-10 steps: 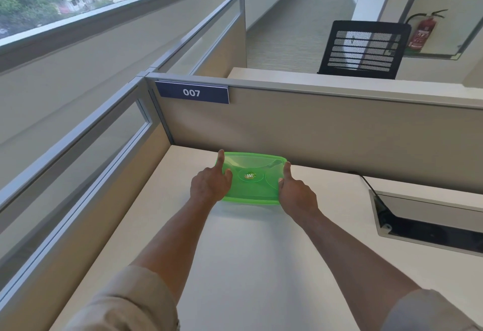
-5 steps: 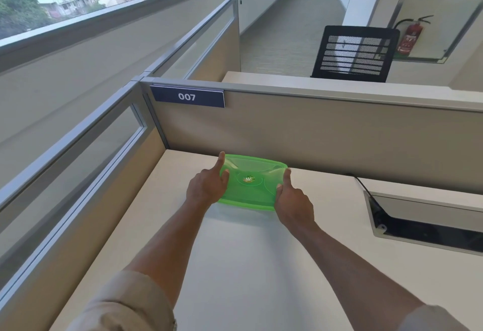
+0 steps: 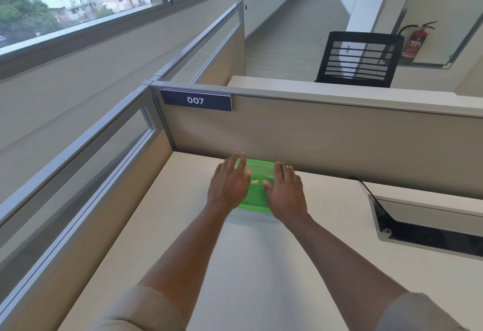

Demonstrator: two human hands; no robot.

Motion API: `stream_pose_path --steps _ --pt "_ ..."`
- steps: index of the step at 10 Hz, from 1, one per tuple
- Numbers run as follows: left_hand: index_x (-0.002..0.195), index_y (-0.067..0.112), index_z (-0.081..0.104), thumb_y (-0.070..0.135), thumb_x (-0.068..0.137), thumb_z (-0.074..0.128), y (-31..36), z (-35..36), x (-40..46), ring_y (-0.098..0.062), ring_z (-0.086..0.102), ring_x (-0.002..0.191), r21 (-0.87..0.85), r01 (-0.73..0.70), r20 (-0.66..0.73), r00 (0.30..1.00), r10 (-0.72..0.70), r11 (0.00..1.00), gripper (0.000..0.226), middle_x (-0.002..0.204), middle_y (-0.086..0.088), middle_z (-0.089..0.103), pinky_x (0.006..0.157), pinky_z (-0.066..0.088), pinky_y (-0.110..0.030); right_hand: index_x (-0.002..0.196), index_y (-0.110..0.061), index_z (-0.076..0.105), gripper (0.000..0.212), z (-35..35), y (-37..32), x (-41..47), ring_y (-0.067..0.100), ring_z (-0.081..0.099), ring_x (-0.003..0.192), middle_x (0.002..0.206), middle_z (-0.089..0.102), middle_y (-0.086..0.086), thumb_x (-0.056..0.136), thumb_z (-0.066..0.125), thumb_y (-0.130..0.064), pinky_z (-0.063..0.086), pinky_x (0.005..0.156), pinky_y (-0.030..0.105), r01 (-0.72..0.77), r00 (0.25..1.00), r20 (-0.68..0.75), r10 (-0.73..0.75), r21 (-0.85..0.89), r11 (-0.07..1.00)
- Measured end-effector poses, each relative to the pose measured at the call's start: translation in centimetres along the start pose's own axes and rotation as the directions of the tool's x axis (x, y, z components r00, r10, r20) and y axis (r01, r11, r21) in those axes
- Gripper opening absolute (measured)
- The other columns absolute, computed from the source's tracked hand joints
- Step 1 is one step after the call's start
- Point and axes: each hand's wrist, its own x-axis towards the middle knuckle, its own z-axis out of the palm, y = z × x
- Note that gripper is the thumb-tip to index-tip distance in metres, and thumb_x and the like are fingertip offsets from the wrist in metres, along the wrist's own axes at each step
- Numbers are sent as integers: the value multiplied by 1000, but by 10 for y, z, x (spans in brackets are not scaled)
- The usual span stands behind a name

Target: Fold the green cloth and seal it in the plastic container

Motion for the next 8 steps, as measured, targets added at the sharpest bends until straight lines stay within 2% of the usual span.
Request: stream_pose_path --steps 1,2,3,4,5,6,7,8 --pt "153 12 27 30 102 36 12 10 -2 -30 28 145 -75 -26 97 995 33 997 55 158 -12 30 117 24 -44 151 -3 20 64 6 -4 4 34 18 146 158 23 16 100 35 -39 18 118 47 38 997 68 -37 -22 999" --pt "154 8 20 36 99 16 12 23 -5 -29 12 150 -11 -36 184 982 38 999 62 163 -10 16 121 11 -47 152 -3 18 63 15 -2 5 32 10 149 161 16 15 101 28 -40 10 120 47 65 993 99 -59 -55 996" --pt "154 8 21 42 91 5 9 28 -6 -29 12 150 31 -63 175 983 57 998 73 163 -10 16 121 10 -48 151 -3 21 67 18 1 4 32 11 149 161 17 15 98 20 -44 10 121 47 68 995 80 -62 -75 995" --pt "153 7 23 41 91 8 9 33 -8 -29 14 150 43 -56 144 988 50 998 73 162 -11 18 121 12 -49 151 -5 23 79 23 3 1 31 13 148 161 18 14 88 4 -49 11 121 47 69 997 53 -64 -106 992" --pt "154 6 22 40 92 9 10 34 -9 -29 13 150 49 -50 151 988 42 998 72 162 -11 18 121 11 -49 152 -5 22 81 25 2 1 31 12 149 161 17 14 87 1 -49 11 121 47 75 996 55 -69 -127 989" --pt "154 7 18 42 91 5 11 30 -10 -29 10 151 52 -40 195 980 29 998 74 163 -11 14 121 8 -48 152 -4 21 80 22 1 0 30 12 149 161 16 14 88 2 -49 10 121 46 50 996 82 -42 -101 994" --pt "155 7 16 42 90 4 14 25 -10 -29 8 151 24 -22 196 981 17 999 74 164 -11 12 121 8 -47 151 -3 20 73 18 0 -1 31 11 149 161 15 15 94 13 -47 10 121 46 44 996 75 -39 -62 997" --pt "155 6 15 35 98 21 21 19 -9 -28 6 151 7 -35 138 990 33 999 64 164 -11 10 122 10 -48 152 -2 17 64 12 0 -2 31 10 149 162 11 16 101 31 -38 10 121 45 43 999 22 -43 -15 999"
